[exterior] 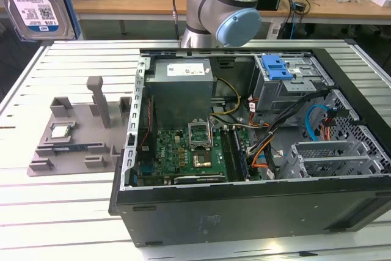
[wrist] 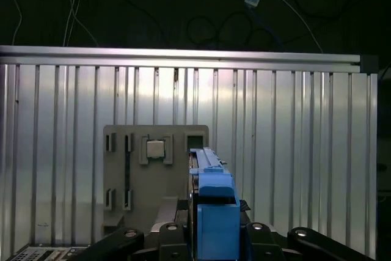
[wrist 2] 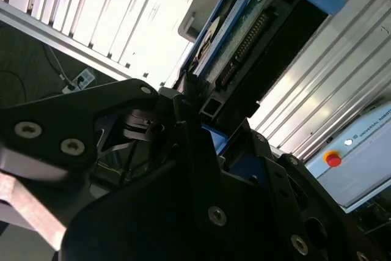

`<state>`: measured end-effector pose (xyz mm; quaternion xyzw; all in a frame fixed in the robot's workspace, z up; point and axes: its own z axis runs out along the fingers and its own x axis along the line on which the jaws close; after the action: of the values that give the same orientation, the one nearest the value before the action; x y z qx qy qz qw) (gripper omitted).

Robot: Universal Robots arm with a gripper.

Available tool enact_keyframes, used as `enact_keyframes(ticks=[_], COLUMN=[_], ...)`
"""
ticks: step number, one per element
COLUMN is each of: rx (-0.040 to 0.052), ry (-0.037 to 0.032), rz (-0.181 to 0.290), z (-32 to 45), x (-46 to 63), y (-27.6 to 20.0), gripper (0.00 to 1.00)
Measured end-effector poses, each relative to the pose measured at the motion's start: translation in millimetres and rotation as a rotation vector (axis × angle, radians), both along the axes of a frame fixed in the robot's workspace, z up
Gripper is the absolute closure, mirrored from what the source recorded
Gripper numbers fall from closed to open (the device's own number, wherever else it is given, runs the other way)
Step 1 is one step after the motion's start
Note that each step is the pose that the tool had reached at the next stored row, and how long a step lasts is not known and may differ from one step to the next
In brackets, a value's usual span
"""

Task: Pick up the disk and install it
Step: 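Pick up the disk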

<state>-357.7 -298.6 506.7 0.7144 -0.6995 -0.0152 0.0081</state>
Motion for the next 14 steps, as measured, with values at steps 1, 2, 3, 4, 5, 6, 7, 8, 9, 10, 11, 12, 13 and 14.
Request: enact_keyframes(ticks=[1, 2, 3, 4, 5, 6, 7, 8, 9, 10, 11, 12, 13, 14], rx=[0.0000, 0.0000, 0.0000, 0.0000, 0.0000, 0.0000, 0.0000, 0.0000, 0.0000, 0.0000, 0.0000, 0.0000, 0.0000, 0.0000], ry=[0.0001, 0.0000, -0.0001, 0.0000, 0.0000, 0.0000, -0.0001, 0.0000, 0.0000, 0.0000, -0.0001, 0.0000, 0.0000, -0.0001], rz=[0.000, 0.000, 0.000, 0.000, 0.000, 0.000, 0.000, 0.000, 0.000, 0.000, 0.000, 0.000, 0.000, 0.000], z=[2.9, 4.8, 8.7, 11.9, 16.0, 18.9, 21.0, 23.7, 25.7, 29.1, 32.5, 36.1, 38.5, 40.3], x=[0.0, 0.0, 0.0, 0.0, 0.0, 0.0, 0.0, 0.0, 0.0, 0.0, 0.0, 0.0, 0.0, 0.0], y=[0.0, 0.0, 0.1, 0.1, 0.2, 0.2, 0.2, 0.3, 0.3, 0.3, 0.4, 0.4, 0.4, 0.4], gripper=[0.63, 0.63, 0.63, 0.63, 0.63, 0.63, 0.63, 0.63, 0.63, 0.63, 0.63, 0.63, 0.63, 0.63])
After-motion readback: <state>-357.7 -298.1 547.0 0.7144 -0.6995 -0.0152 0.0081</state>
